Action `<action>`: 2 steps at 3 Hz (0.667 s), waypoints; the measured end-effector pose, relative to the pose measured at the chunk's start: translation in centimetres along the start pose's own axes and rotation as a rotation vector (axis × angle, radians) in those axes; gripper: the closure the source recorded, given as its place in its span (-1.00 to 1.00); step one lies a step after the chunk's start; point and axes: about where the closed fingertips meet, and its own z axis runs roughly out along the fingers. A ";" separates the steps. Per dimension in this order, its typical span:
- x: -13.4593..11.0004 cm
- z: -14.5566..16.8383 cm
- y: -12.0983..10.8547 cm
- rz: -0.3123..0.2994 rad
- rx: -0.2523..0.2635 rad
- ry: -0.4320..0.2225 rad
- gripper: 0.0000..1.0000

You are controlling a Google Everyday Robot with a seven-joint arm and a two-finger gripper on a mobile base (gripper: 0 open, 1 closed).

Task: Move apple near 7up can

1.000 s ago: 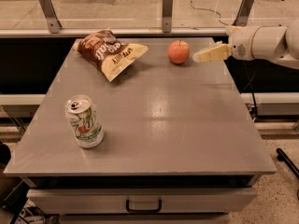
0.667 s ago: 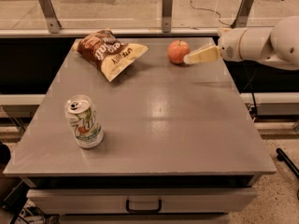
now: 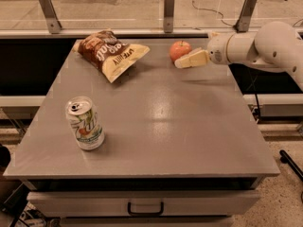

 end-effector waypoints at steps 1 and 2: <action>0.6 1.8 -0.1 0.037 -0.028 -0.008 -1.00; 0.9 3.3 -0.3 0.075 -0.051 -0.015 -1.00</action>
Offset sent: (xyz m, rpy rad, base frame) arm 0.0377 0.0164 -0.0244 0.1113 0.0846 0.0261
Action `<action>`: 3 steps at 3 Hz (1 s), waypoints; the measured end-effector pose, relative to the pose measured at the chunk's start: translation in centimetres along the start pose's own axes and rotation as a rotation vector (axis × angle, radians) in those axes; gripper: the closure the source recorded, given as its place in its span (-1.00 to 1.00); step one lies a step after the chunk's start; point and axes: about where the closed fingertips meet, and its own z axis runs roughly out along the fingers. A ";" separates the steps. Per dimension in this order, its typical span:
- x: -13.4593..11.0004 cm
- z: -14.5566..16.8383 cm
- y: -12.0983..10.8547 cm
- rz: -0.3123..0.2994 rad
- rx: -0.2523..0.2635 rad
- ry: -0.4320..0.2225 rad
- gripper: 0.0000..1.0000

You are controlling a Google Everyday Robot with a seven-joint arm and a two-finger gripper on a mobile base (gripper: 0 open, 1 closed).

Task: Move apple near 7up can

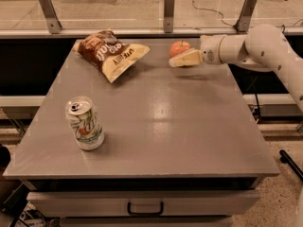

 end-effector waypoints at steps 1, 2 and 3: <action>0.2 1.1 -0.1 0.023 -0.018 -0.003 -1.00; 0.4 2.1 0.0 0.040 -0.037 -0.003 -1.00; 1.6 3.5 0.5 0.063 -0.064 0.011 -0.63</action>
Offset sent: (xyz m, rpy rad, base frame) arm 0.0183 0.0133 -0.0148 0.0491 0.0520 0.0253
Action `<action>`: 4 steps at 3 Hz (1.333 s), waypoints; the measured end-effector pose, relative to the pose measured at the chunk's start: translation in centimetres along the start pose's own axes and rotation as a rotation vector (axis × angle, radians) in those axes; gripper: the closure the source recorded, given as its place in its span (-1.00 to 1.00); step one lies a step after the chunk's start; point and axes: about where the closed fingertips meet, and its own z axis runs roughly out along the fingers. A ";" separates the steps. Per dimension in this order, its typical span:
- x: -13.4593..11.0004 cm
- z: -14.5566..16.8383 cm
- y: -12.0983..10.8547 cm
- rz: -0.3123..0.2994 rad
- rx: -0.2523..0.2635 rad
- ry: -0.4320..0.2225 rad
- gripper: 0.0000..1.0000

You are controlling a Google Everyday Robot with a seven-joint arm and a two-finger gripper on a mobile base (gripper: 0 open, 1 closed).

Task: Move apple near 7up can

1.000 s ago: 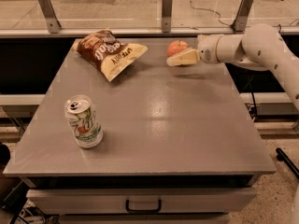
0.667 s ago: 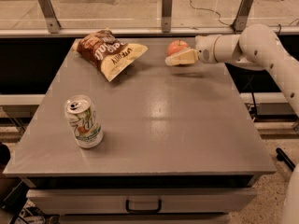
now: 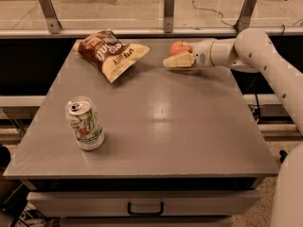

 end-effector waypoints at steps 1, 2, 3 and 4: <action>0.0 0.3 0.2 0.000 -0.004 0.000 -0.17; 0.0 0.6 0.4 0.000 -0.009 0.001 0.27; 0.1 0.9 0.6 0.000 -0.014 0.002 0.76; 0.1 1.1 0.8 0.001 -0.019 0.002 1.00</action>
Offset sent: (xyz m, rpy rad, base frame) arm 0.0002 0.0027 -0.0009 0.0004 0.0009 0.0036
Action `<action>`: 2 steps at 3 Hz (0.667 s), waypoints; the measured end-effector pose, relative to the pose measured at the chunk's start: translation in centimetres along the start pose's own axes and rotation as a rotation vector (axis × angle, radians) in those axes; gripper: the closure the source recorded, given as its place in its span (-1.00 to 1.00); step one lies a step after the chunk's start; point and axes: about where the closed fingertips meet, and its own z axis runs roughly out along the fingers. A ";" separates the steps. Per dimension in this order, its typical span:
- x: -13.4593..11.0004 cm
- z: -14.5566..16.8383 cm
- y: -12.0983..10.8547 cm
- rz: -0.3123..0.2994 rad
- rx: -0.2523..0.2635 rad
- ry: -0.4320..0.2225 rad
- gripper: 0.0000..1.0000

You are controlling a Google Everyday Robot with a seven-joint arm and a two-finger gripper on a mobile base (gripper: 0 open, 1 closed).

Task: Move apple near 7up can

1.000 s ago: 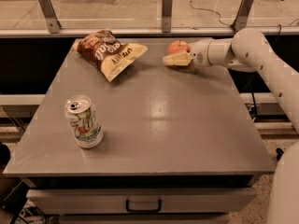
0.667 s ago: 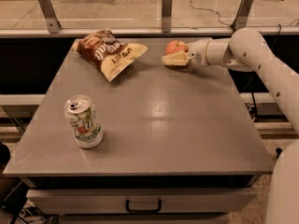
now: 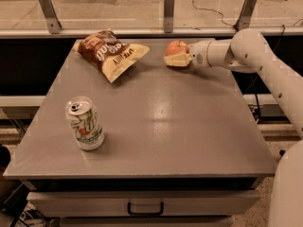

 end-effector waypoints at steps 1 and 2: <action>-0.4 -0.7 0.9 -0.007 -0.020 0.009 1.00; -0.5 -3.1 2.5 0.014 -0.043 0.027 1.00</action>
Offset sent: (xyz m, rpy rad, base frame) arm -0.0793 -0.0215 0.0300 -0.0027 0.0896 0.0433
